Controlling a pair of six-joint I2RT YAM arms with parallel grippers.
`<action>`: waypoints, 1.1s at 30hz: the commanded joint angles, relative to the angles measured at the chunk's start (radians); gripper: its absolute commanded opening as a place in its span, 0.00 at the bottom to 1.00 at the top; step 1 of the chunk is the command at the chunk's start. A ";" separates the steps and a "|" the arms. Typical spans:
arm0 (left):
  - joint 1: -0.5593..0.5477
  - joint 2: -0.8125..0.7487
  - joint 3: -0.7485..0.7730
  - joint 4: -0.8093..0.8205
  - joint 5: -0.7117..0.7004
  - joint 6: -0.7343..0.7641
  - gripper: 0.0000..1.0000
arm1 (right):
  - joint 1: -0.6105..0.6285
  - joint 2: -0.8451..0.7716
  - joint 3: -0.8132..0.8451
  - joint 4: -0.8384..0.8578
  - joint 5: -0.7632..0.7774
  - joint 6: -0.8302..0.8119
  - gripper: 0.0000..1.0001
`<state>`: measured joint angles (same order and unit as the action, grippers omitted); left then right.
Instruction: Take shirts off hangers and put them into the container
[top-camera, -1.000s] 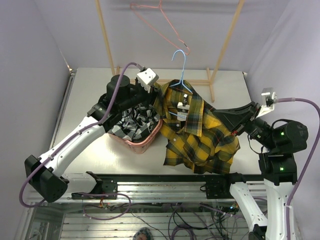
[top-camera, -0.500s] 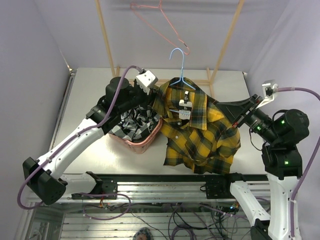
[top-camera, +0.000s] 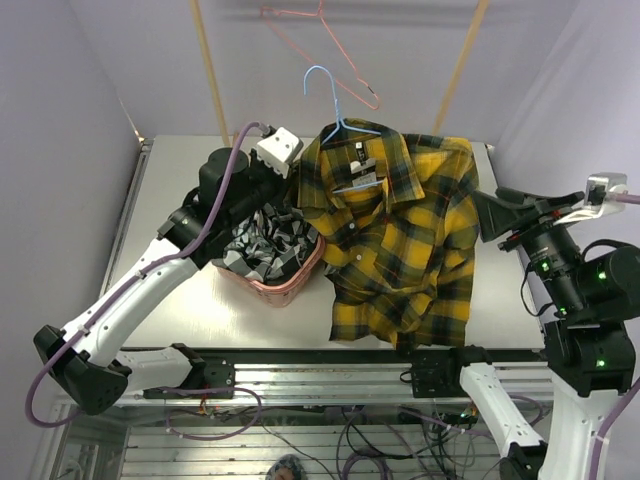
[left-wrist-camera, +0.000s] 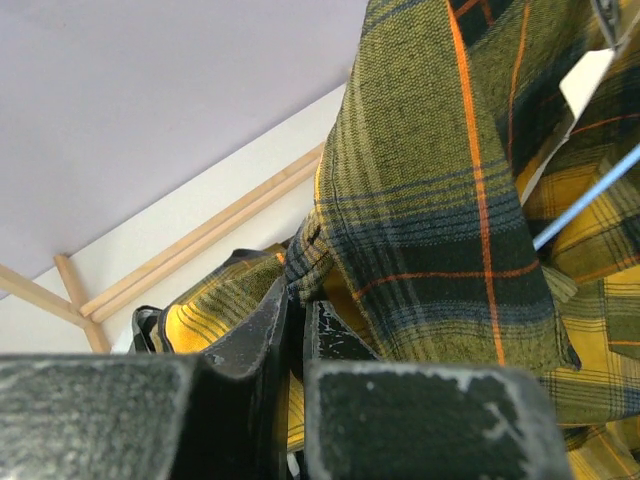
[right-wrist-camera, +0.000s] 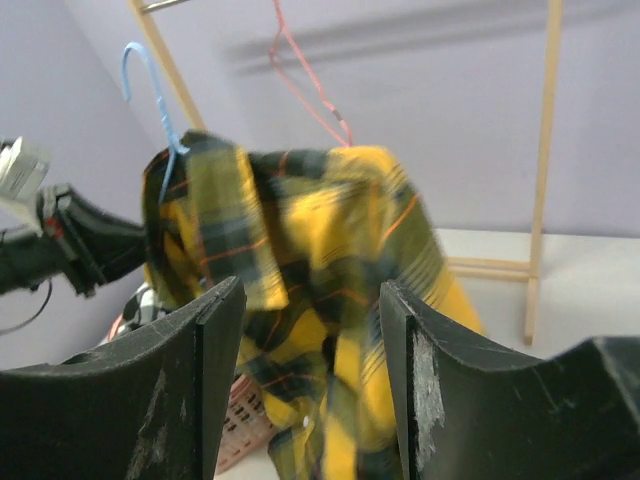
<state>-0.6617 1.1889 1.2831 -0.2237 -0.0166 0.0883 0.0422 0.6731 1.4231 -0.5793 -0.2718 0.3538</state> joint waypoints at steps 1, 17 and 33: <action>0.005 0.024 0.116 -0.029 -0.049 -0.017 0.07 | -0.003 -0.001 -0.089 0.032 -0.135 -0.001 0.56; -0.116 0.088 0.260 -0.112 -0.055 -0.003 0.07 | 0.001 0.066 -0.544 0.464 -0.332 0.131 0.55; -0.122 0.036 0.216 -0.103 -0.037 0.014 0.07 | 0.334 0.320 -0.615 0.750 0.004 0.059 0.56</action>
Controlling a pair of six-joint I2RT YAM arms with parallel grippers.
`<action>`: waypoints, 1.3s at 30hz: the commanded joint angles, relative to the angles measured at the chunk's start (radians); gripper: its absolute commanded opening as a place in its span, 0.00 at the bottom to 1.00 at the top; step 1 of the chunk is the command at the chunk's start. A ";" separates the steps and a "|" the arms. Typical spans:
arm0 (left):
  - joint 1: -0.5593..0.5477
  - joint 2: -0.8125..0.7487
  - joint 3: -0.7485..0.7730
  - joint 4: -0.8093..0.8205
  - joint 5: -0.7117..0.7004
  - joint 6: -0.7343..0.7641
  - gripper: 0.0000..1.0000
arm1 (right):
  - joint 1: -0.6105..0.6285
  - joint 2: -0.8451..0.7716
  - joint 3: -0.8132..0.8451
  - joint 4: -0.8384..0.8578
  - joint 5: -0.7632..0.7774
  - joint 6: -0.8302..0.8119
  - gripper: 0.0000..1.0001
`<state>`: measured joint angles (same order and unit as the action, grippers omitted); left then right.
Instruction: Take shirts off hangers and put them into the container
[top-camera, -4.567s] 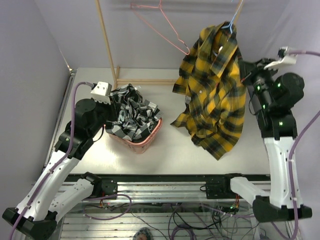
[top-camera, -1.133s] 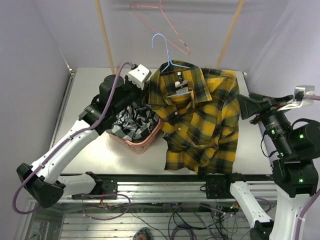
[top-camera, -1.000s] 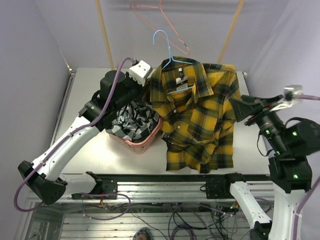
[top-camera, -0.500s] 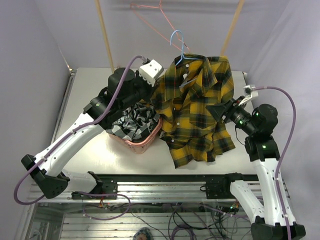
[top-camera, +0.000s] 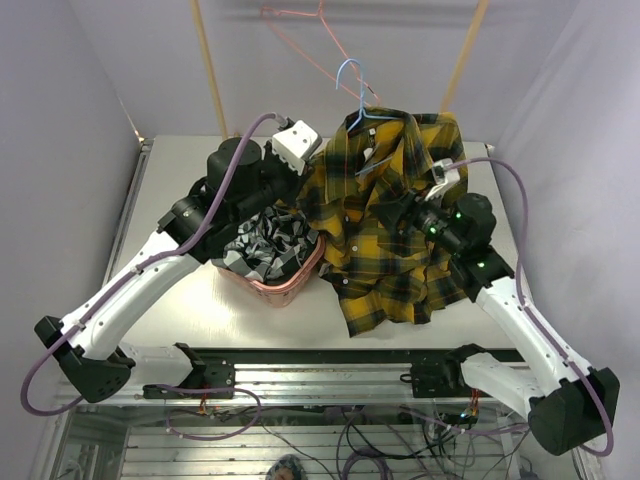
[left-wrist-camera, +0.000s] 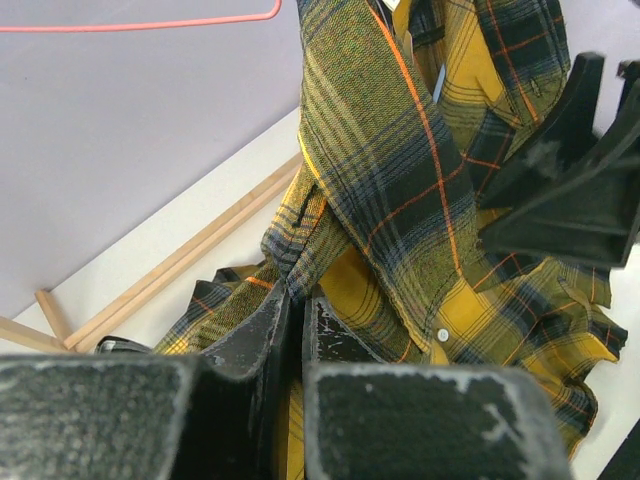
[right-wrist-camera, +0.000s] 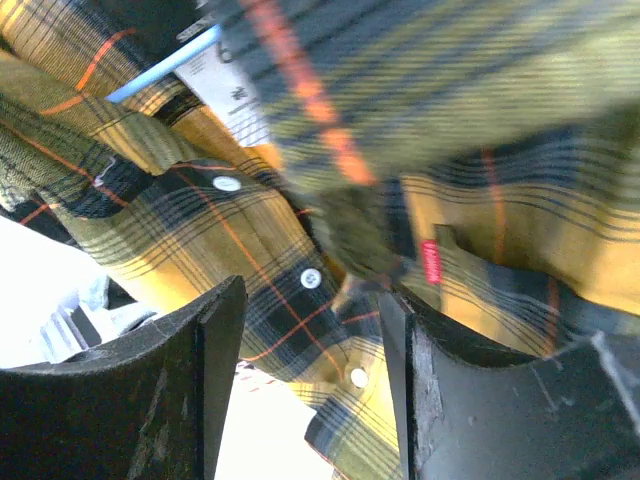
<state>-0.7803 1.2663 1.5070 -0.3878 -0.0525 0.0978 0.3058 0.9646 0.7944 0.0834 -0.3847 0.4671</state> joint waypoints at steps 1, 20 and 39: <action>-0.004 -0.043 -0.011 0.060 -0.001 0.005 0.07 | 0.076 0.039 0.016 0.086 0.134 -0.058 0.56; -0.005 -0.169 -0.139 0.073 -0.027 0.034 0.07 | 0.067 0.056 0.254 -0.212 0.850 -0.170 0.00; -0.005 -0.477 -0.456 0.245 0.070 0.143 0.07 | 0.036 0.001 0.506 -0.264 1.015 -0.286 0.00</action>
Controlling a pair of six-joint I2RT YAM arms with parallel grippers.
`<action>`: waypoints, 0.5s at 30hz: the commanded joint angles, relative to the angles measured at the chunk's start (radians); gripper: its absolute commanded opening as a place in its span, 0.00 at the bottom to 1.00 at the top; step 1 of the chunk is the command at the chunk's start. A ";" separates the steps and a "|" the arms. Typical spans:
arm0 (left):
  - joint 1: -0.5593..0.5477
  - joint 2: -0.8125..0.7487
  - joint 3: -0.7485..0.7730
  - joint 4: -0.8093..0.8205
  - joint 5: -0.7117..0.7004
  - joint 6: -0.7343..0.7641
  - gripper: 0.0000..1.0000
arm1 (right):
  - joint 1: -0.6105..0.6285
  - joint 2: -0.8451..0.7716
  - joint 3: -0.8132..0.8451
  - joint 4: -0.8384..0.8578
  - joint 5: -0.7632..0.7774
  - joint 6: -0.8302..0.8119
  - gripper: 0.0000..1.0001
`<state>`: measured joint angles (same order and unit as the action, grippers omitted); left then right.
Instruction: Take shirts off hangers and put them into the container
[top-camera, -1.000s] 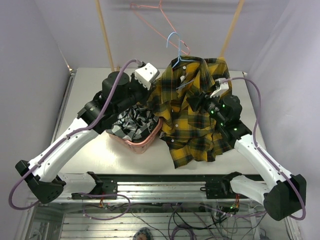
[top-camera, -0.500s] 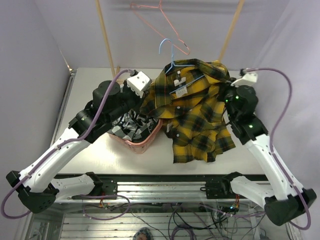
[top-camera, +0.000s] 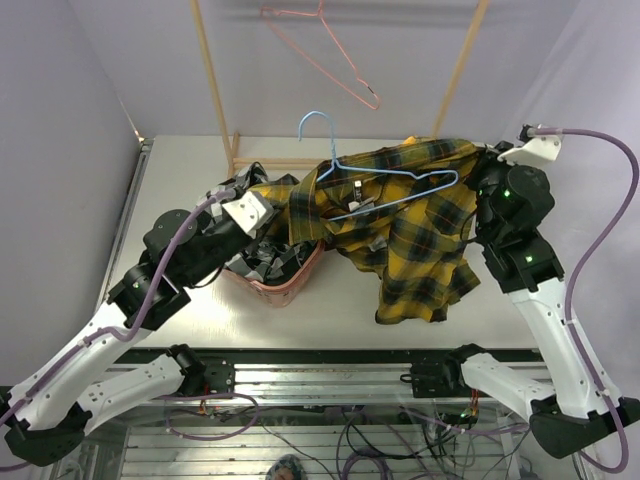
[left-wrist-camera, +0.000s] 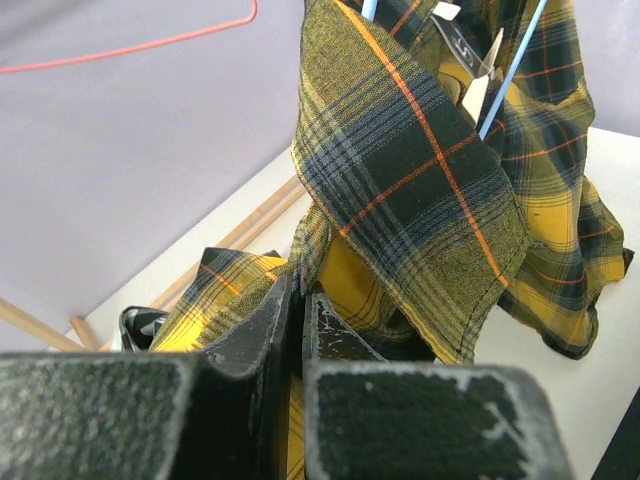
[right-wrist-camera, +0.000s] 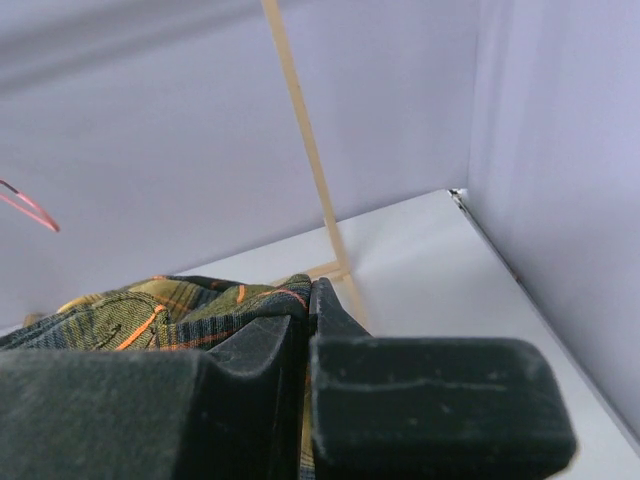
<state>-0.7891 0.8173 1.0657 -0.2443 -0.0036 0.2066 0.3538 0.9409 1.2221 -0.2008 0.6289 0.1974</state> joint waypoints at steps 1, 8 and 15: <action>0.005 -0.020 -0.010 0.097 0.021 0.033 0.07 | -0.014 0.034 0.098 0.001 -0.061 -0.010 0.00; 0.005 0.031 0.000 0.096 0.023 0.016 0.07 | -0.013 0.014 0.181 -0.228 -0.410 0.010 0.40; 0.005 0.057 0.005 0.084 0.110 0.027 0.07 | -0.013 -0.144 0.176 -0.292 -0.572 0.009 0.50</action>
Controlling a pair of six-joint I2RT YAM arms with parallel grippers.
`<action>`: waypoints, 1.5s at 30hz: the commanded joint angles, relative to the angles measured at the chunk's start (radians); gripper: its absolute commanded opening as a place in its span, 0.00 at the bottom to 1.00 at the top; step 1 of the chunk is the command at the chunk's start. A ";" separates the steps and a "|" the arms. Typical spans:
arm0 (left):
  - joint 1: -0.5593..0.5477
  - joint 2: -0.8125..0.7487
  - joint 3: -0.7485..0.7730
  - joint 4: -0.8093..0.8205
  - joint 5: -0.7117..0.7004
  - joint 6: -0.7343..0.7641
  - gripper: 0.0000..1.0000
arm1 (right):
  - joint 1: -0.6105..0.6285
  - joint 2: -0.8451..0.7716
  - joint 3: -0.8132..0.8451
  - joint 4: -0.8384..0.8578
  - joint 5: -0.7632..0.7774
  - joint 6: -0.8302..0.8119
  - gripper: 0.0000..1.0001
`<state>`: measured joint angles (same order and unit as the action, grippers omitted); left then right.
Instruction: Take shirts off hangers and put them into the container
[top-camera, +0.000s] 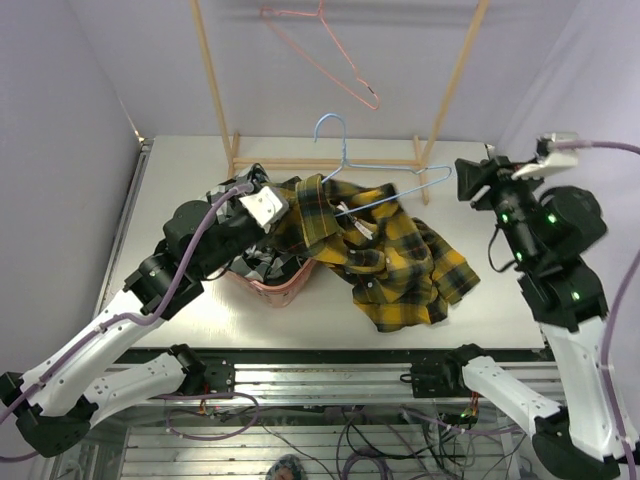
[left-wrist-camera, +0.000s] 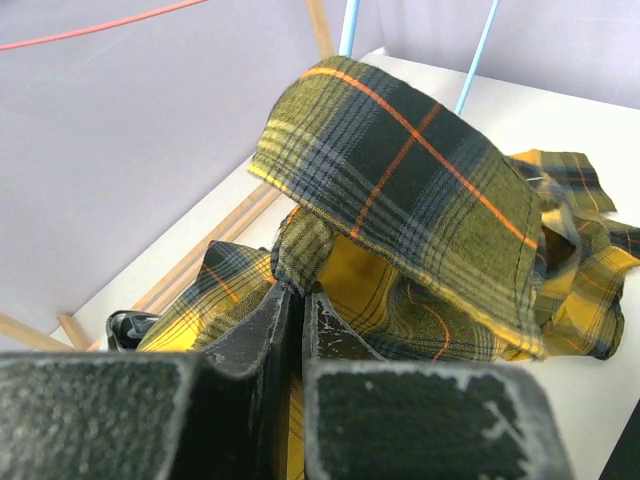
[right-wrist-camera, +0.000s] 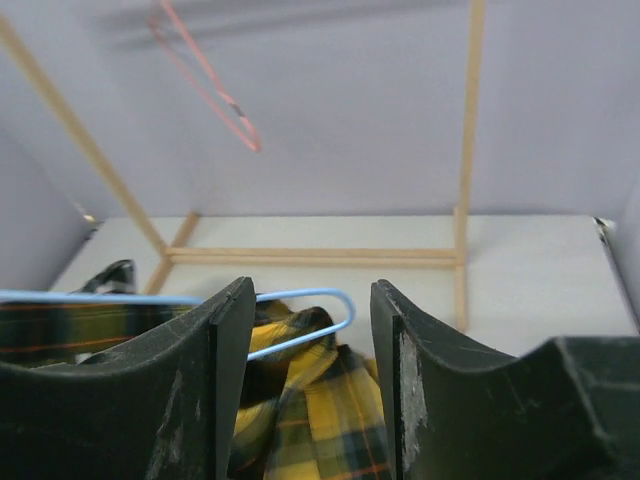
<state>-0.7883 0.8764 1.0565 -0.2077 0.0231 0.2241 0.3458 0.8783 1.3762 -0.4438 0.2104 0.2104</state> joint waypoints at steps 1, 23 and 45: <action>0.004 -0.004 0.014 0.044 0.123 0.016 0.07 | -0.005 -0.089 0.027 -0.062 -0.187 -0.016 0.50; 0.006 0.043 0.091 -0.120 0.478 0.078 0.07 | -0.005 -0.135 0.057 -0.383 -0.627 -0.085 0.51; 0.006 0.052 0.117 -0.146 0.534 0.072 0.07 | -0.005 -0.194 -0.056 -0.554 -0.518 -0.146 0.39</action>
<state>-0.7864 0.9302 1.1316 -0.3908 0.5037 0.2970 0.3431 0.6910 1.3350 -0.9955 -0.2989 0.0891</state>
